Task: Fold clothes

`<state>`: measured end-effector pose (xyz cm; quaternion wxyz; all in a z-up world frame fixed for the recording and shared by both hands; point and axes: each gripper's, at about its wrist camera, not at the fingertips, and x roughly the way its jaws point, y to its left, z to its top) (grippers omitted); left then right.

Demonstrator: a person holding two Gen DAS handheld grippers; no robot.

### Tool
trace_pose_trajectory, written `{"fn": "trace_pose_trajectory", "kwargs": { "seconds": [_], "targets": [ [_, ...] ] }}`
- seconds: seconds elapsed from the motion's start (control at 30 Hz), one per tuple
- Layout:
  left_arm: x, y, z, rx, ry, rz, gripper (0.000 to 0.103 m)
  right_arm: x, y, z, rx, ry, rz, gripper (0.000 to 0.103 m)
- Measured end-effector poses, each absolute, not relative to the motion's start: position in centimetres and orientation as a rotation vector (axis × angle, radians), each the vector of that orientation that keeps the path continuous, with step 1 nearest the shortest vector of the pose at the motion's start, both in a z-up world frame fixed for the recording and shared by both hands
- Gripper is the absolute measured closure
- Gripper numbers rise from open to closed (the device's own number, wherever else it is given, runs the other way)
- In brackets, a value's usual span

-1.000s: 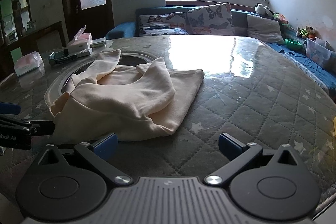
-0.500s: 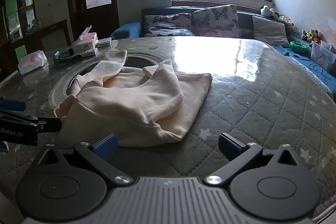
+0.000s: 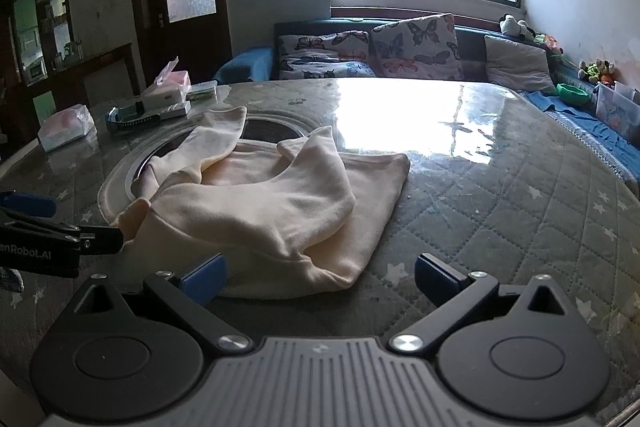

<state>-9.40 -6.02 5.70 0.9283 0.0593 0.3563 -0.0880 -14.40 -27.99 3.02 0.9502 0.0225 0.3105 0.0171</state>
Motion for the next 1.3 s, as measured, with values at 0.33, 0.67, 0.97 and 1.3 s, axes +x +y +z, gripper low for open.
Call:
{"fn": "trace_pose_trajectory", "kwargs": {
  "seconds": [0.33,0.67,0.97,1.3],
  "targets": [
    [-8.2,-5.5,6.7,0.096,0.706,-0.17,0.0,-13.2,-28.0,3.7,0.054,0.632,0.05,0.011],
    [-6.3,-6.0,7.6,0.104,0.682,-0.176,0.0,-10.7,-28.2,3.9,0.061,0.646,0.074,0.023],
    [-4.0,-8.3,8.2,0.147,0.65,-0.235,0.007,-6.6,-29.3,3.7,0.093,0.669,0.09,0.036],
    [0.2,-10.7,7.2,0.18,0.695,-0.292,0.018,-1.8,-30.1,2.8,0.093,0.693,0.082,0.041]
  ]
}}
